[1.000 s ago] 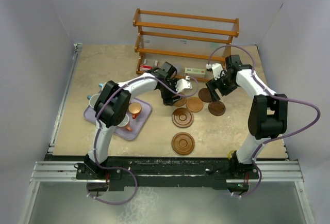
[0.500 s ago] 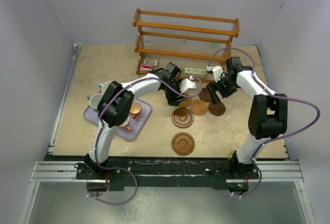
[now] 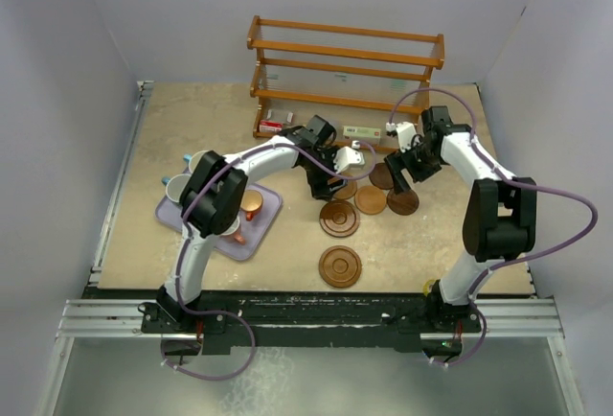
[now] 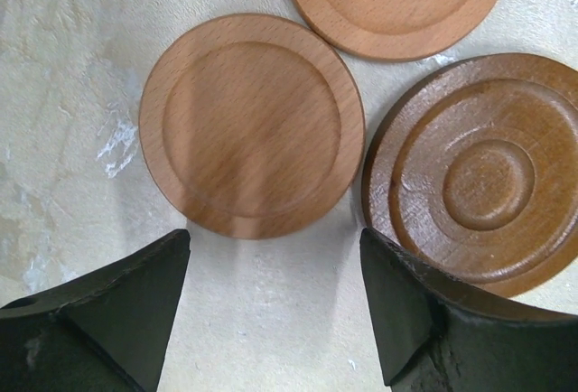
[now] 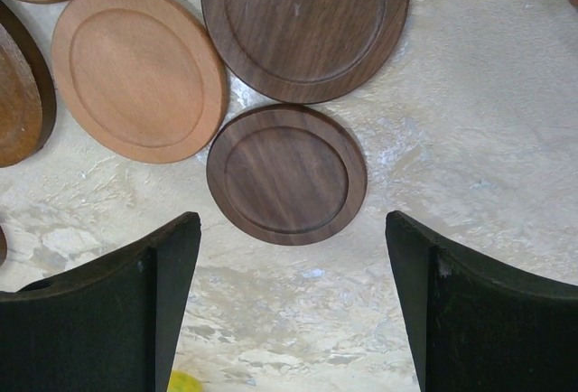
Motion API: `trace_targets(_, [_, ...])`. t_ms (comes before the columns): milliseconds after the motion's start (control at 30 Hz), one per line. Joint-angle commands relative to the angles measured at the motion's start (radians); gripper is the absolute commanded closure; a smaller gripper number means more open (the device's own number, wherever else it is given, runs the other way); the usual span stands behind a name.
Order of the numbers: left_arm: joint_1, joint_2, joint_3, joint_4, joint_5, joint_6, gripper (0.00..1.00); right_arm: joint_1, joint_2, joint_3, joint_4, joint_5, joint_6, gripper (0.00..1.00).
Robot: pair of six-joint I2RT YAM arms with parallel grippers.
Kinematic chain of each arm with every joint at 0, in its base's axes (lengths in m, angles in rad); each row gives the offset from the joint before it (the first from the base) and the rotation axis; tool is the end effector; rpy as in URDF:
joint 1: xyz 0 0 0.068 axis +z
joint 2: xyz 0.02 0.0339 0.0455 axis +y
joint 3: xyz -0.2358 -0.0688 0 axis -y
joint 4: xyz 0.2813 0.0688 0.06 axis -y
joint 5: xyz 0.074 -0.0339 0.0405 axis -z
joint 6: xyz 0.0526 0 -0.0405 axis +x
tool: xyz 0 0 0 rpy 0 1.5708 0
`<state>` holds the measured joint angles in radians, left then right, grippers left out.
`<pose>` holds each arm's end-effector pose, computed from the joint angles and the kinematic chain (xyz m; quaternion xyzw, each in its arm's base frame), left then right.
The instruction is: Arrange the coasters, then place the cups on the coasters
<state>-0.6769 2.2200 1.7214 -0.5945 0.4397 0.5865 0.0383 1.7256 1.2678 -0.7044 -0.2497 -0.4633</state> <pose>0.3712 -0.3270 0.1115 0.6016 0.7348 -0.2221 0.2211 0.3841 0.0277 0.1613 -0.2656 0.9349 0.0767 0.2225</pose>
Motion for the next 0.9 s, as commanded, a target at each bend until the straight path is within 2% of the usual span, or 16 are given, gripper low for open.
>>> trace_targets(0, [0.0, -0.129, -0.019, -0.01, 0.012, -0.006, 0.26, 0.001, -0.041, 0.015, 0.009, -0.041, 0.029, 0.15])
trace_targets(167, [0.035, -0.266, -0.13, 0.023, 0.007, 0.012, 0.24, 0.043, -0.013, 0.059, 0.038, -0.031, 0.054, 0.17])
trace_targets(400, [0.161, -0.493, -0.303, 0.078, 0.021, 0.008, 0.24, 0.18, 0.039, 0.108, 0.119, 0.1, 0.052, 0.18])
trace_targets(533, [0.216, -0.595, -0.385, 0.093, 0.011, -0.003, 0.24, 0.228, 0.09, 0.147, 0.119, 0.125, 0.044, 0.21])
trace_targets(700, [0.23, -0.71, -0.48, 0.13, -0.029, -0.005, 0.24, 0.251, 0.137, 0.183, 0.098, 0.119, 0.037, 0.23])
trace_targets(867, [0.231, -0.753, -0.515, 0.142, -0.051, -0.019, 0.24, 0.286, 0.162, 0.192, 0.065, 0.085, -0.029, 0.27])
